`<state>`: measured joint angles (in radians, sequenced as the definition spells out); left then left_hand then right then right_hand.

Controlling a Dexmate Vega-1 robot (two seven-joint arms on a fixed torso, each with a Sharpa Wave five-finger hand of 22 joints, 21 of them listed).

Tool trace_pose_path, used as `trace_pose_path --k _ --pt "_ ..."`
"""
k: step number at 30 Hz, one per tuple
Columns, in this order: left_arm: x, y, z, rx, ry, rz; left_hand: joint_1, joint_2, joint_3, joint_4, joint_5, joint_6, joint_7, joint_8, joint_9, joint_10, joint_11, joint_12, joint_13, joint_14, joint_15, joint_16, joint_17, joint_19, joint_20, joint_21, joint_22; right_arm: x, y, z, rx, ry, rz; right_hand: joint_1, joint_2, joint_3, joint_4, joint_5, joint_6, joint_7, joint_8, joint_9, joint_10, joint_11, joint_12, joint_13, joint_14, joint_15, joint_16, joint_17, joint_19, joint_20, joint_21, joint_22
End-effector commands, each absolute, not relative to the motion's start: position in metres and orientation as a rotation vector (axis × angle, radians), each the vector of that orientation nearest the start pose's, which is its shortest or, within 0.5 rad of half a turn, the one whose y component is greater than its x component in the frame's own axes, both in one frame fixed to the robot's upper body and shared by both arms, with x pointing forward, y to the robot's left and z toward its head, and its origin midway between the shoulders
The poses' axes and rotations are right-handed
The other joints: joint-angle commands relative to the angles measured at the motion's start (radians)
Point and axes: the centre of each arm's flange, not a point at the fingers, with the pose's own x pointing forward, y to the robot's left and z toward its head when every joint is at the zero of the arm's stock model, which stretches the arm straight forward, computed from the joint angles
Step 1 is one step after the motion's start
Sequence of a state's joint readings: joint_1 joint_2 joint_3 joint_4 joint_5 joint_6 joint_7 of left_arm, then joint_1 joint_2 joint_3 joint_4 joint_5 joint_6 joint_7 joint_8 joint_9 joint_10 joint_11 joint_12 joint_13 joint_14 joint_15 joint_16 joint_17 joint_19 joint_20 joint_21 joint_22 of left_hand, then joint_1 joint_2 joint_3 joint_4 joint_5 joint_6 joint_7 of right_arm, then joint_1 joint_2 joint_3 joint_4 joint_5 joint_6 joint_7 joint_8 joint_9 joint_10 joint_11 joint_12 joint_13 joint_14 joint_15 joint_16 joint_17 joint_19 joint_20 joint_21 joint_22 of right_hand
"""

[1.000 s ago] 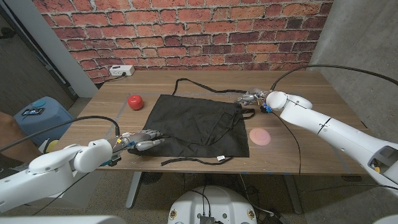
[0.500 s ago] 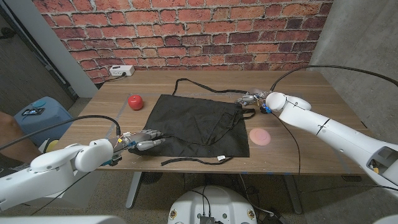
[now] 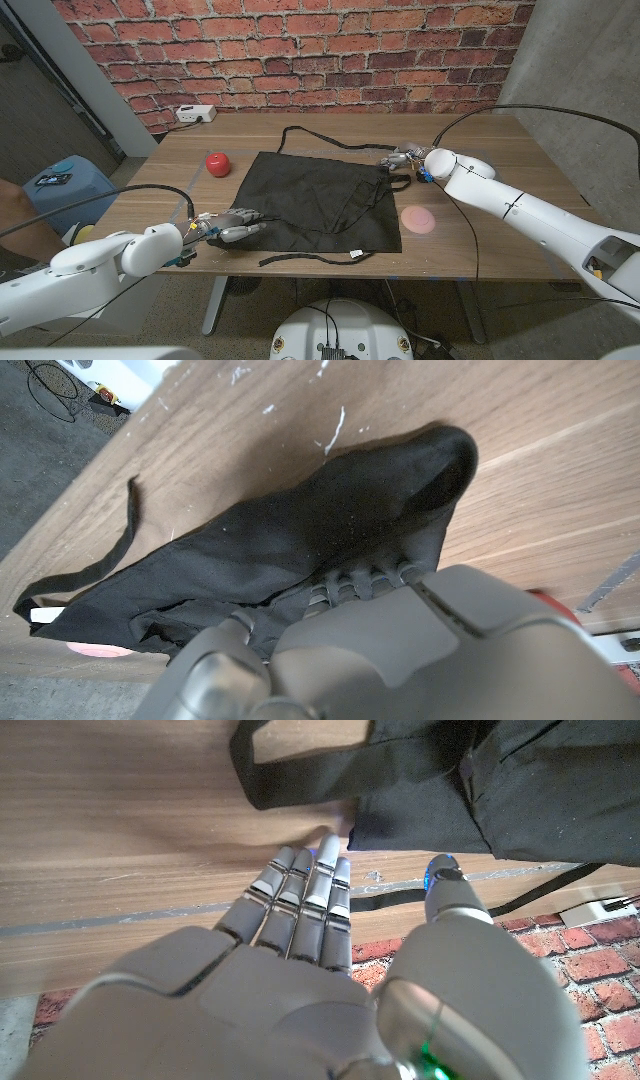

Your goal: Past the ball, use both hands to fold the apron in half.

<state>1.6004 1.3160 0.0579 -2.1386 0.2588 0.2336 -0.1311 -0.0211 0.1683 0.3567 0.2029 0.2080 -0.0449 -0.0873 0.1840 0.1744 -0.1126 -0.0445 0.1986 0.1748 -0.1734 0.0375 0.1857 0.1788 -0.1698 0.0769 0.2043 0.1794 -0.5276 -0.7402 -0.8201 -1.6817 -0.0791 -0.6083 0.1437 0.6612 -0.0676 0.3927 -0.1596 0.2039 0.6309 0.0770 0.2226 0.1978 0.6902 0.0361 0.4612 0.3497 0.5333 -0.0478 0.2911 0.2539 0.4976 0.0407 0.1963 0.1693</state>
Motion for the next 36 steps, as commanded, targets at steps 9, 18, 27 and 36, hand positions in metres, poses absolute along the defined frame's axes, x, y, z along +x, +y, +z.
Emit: trace_pose_path --k 9,18,27,36 --pt "0.48 0.327 -0.116 1.543 -0.192 -0.324 -0.001 0.013 -0.006 0.0 0.007 0.001 0.0 -0.001 0.005 0.0 -0.005 0.0 0.004 -0.045 -0.004 0.004 0.002 -0.175 -0.008 0.002 0.003 0.651 -0.195 -0.001 -1.127 -0.135 0.183 0.037 0.007 -0.019 0.001 0.008 0.073 -0.013 0.015 0.008 0.053 -0.019 0.064 0.039 0.068 -0.029 0.034 0.025 0.04 -0.004 0.013 0.005" --pt "0.479 0.324 -0.118 1.546 -0.192 -0.33 0.001 0.014 -0.008 -0.001 0.008 -0.002 -0.002 -0.001 0.005 0.0 -0.004 0.0 0.004 -0.045 -0.006 0.003 0.002 -0.174 -0.009 0.002 0.003 0.648 -0.188 -0.003 -1.129 -0.145 0.173 0.086 0.008 -0.041 -0.004 0.009 0.162 -0.034 0.031 0.023 0.123 -0.049 0.153 0.096 0.153 -0.069 0.083 0.064 0.101 -0.018 0.026 0.008" --pt "0.477 0.322 -0.12 1.549 -0.191 -0.332 0.003 0.016 -0.008 -0.002 0.009 -0.002 -0.002 -0.001 0.004 -0.001 -0.005 -0.001 0.004 -0.046 -0.006 0.002 0.001 -0.173 -0.01 0.002 0.002 0.646 -0.178 -0.002 -1.138 -0.162 0.174 0.176 -0.001 -0.064 -0.012 0.018 0.257 -0.055 0.057 0.047 0.179 -0.103 0.255 0.176 0.25 -0.114 0.157 0.129 0.168 -0.035 0.043 0.014" --pt "0.474 0.318 -0.122 1.545 -0.188 -0.341 0.006 0.018 -0.005 -0.004 0.01 -0.003 -0.004 -0.001 0.004 -0.003 -0.005 -0.002 0.004 -0.048 -0.006 0.001 0.0 -0.173 -0.009 0.001 0.001 0.642 -0.168 -0.001 -1.155 -0.209 0.149 0.301 -0.01 -0.068 -0.021 0.04 0.348 -0.095 0.097 0.072 0.243 -0.147 0.342 0.246 0.321 -0.17 0.217 0.194 0.207 -0.062 0.053 0.017"
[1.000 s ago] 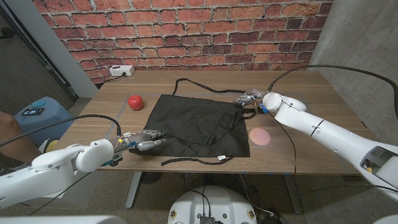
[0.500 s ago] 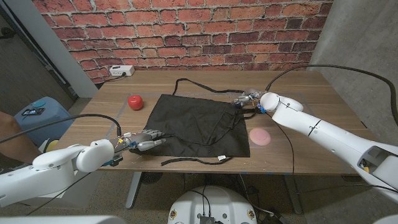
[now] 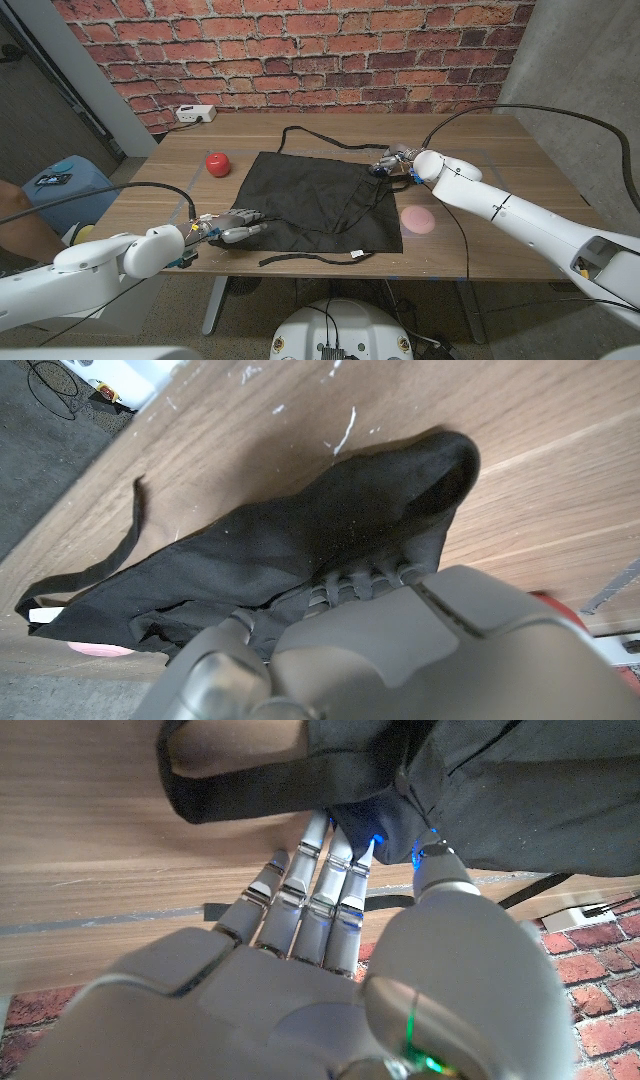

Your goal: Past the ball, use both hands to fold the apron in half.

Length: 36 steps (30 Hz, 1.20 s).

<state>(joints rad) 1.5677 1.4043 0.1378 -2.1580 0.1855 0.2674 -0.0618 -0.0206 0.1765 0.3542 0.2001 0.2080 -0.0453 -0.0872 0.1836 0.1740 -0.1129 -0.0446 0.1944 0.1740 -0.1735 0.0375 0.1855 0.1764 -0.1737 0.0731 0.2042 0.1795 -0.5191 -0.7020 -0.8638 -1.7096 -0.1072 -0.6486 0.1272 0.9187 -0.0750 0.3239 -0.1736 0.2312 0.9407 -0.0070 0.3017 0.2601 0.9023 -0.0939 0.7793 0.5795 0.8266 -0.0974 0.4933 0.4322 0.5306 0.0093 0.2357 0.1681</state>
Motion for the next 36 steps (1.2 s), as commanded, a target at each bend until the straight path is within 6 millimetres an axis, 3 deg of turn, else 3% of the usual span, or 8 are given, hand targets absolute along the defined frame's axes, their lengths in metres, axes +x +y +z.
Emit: trace_pose_path --k 1,7,13,36 --pt "0.474 0.318 -0.123 1.543 -0.188 -0.342 0.006 0.01 -0.002 -0.001 0.01 -0.002 -0.004 -0.001 0.005 -0.003 -0.005 0.002 0.004 -0.048 -0.006 0.001 0.003 -0.169 -0.005 0.001 0.001 0.641 -0.167 -0.001 -1.155 -0.218 0.143 0.055 -0.002 0.004 -0.007 0.015 0.049 -0.018 0.024 0.012 0.044 -0.023 0.028 0.013 0.035 -0.124 0.015 0.017 0.176 -0.035 0.014 0.018" --pt "0.473 0.314 -0.126 1.541 -0.187 -0.359 0.007 0.012 0.0 -0.002 0.011 -0.002 -0.004 0.0 0.005 0.0 -0.006 0.003 0.004 -0.048 -0.006 0.001 0.002 -0.168 -0.006 0.001 0.001 0.636 -0.166 0.001 -1.163 -0.24 0.118 0.132 0.005 0.018 -0.006 0.031 0.113 -0.042 0.056 0.02 0.107 -0.05 0.043 -0.005 0.096 -0.136 0.03 0.034 0.198 -0.065 0.022 0.019" --pt "0.474 0.312 -0.127 1.544 -0.189 -0.371 0.009 0.013 0.002 -0.003 0.011 -0.002 -0.003 0.0 0.005 0.0 -0.009 0.003 0.004 -0.047 -0.007 0.001 0.002 -0.169 -0.006 0.0 0.0 0.631 -0.166 0.003 -1.162 -0.253 0.103 0.207 0.012 0.024 -0.007 0.035 0.147 -0.058 0.072 0.018 0.136 -0.064 0.051 -0.007 0.123 -0.138 0.039 0.057 0.205 -0.079 0.025 0.021" --pt "0.478 0.311 -0.129 1.541 -0.184 -0.394 0.011 0.013 0.009 -0.004 0.013 0.001 -0.003 0.001 0.005 0.002 -0.009 0.003 0.004 -0.046 -0.007 0.0 0.001 -0.169 -0.007 -0.001 0.0 0.612 -0.161 0.026 -1.181 -0.315 0.063 0.272 0.021 0.019 0.004 0.036 0.166 -0.058 0.086 0.016 0.149 -0.063 0.054 -0.001 0.154 -0.142 0.032 0.08 0.205 -0.092 0.026 0.022"
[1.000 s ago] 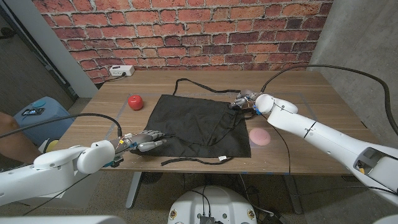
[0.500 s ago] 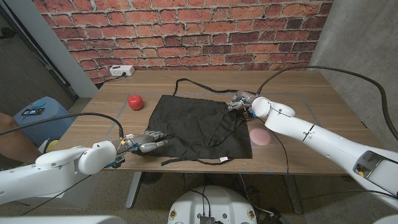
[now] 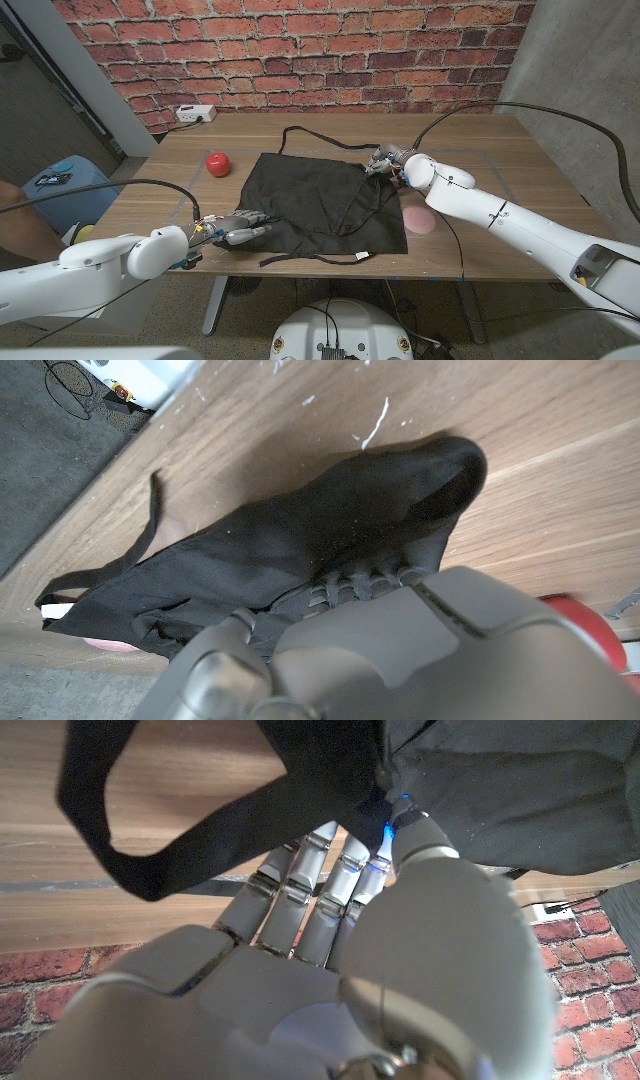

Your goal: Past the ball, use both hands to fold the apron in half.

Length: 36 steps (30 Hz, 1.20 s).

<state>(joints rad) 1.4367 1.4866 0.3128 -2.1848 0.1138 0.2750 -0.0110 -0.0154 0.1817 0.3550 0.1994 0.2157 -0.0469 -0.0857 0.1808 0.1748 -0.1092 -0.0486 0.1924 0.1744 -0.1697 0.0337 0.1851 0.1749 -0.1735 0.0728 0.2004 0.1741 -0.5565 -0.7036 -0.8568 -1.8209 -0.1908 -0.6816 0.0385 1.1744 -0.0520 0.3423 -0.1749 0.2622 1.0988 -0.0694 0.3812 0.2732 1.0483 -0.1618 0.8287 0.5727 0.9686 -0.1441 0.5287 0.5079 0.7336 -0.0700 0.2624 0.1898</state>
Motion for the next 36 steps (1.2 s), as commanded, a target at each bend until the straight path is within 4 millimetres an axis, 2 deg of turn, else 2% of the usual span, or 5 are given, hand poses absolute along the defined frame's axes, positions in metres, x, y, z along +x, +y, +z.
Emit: trace_pose_path --k 1,16,22,36 --pt "0.478 0.311 -0.129 1.542 -0.185 -0.394 0.006 0.008 0.008 -0.003 0.005 0.004 -0.002 0.005 0.004 -0.002 -0.004 0.005 0.004 -0.05 -0.003 0.0 0.002 -0.169 -0.007 0.002 0.005 0.611 -0.161 0.027 -1.182 -0.315 0.062 0.017 -0.002 0.0 0.006 0.005 0.008 0.005 0.007 0.002 0.005 0.004 0.004 0.004 0.013 -0.095 -0.004 0.004 0.002 -0.013 -0.001 0.001" --pt "0.478 0.312 -0.13 1.535 -0.182 -0.397 0.008 0.008 0.013 -0.004 0.006 0.003 -0.002 0.004 0.004 -0.002 -0.003 0.005 0.004 -0.05 -0.004 0.0 0.002 -0.169 -0.007 0.001 0.005 0.605 -0.154 0.032 -1.179 -0.301 0.056 0.036 -0.001 -0.011 0.012 0.003 0.019 0.008 0.014 -0.002 0.013 0.009 -0.001 -0.003 0.038 -0.096 -0.01 0.019 0.013 -0.008 0.005 0.002" --pt "0.478 0.312 -0.13 1.532 -0.183 -0.399 0.008 0.008 0.015 -0.004 0.006 0.004 -0.001 0.004 0.004 -0.002 -0.005 0.005 0.004 -0.05 -0.003 -0.001 0.002 -0.169 -0.006 0.001 0.004 0.603 -0.151 0.033 -1.176 -0.314 0.049 0.041 -0.006 -0.027 0.017 0.002 0.036 0.01 0.023 -0.005 0.023 0.012 -0.003 -0.008 0.075 -0.096 -0.003 0.036 0.018 -0.03 0.008 0.002" --pt "0.479 0.311 -0.132 1.519 -0.182 -0.411 0.009 0.007 0.02 -0.005 0.007 0.003 -0.001 0.004 0.004 -0.003 -0.006 0.004 0.004 -0.05 -0.003 -0.001 0.001 -0.169 -0.006 0.0 0.004 0.599 -0.136 0.036 -1.16 -0.312 0.065 0.055 -0.002 -0.043 0.021 0.008 0.046 0.019 0.028 -0.01 0.032 0.021 -0.007 -0.01 0.088 -0.095 -0.018 0.054 0.017 -0.037 0.01 0.002"
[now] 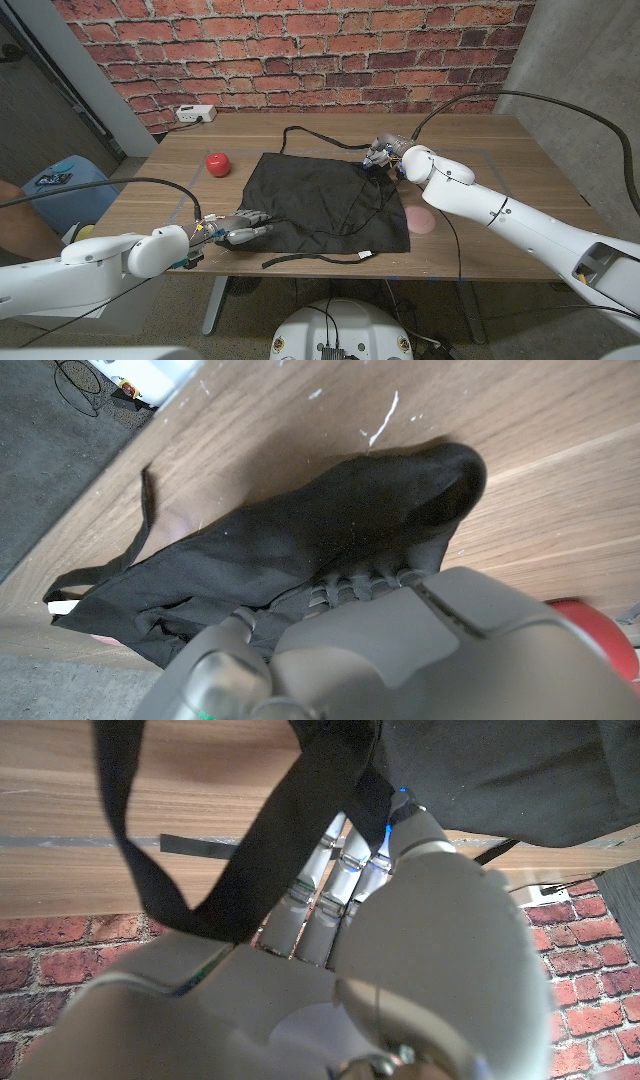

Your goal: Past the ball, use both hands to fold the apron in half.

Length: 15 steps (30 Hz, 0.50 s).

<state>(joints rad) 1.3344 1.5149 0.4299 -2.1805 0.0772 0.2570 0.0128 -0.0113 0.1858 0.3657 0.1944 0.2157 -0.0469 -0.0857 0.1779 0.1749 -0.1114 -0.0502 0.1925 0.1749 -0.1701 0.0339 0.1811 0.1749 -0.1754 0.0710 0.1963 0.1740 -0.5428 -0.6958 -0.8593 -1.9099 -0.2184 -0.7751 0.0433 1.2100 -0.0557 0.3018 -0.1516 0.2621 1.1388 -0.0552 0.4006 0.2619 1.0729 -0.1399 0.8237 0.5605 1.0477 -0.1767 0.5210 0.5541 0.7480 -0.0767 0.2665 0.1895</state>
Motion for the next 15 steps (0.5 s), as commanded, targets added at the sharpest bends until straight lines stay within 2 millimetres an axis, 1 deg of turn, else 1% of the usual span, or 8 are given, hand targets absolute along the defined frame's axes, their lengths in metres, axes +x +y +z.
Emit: trace_pose_path --k 1,15 --pt "0.479 0.31 -0.133 1.519 -0.183 -0.411 0.005 0.003 0.01 0.0 0.007 0.003 -0.001 0.007 0.004 -0.001 -0.004 0.004 0.004 -0.049 -0.003 0.003 0.001 -0.167 -0.005 0.004 0.004 0.598 -0.135 0.037 -1.161 -0.311 0.066 0.022 0.003 -0.003 -0.003 0.009 0.009 0.007 0.01 0.0 0.009 0.0 -0.003 0.002 0.009 -0.063 -0.012 0.009 0.004 -0.03 0.007 0.002" --pt "0.478 0.308 -0.136 1.515 -0.187 -0.422 0.007 0.002 0.015 -0.001 0.007 0.004 0.0 0.007 0.004 -0.001 -0.005 0.004 0.004 -0.051 -0.004 0.002 0.001 -0.167 -0.004 0.004 0.004 0.587 -0.131 0.048 -1.165 -0.334 0.07 0.038 0.008 -0.012 -0.001 0.012 0.008 0.015 0.008 -0.006 0.003 0.007 -0.003 0.014 0.011 -0.063 -0.029 0.021 -0.004 -0.027 0.005 0.002"
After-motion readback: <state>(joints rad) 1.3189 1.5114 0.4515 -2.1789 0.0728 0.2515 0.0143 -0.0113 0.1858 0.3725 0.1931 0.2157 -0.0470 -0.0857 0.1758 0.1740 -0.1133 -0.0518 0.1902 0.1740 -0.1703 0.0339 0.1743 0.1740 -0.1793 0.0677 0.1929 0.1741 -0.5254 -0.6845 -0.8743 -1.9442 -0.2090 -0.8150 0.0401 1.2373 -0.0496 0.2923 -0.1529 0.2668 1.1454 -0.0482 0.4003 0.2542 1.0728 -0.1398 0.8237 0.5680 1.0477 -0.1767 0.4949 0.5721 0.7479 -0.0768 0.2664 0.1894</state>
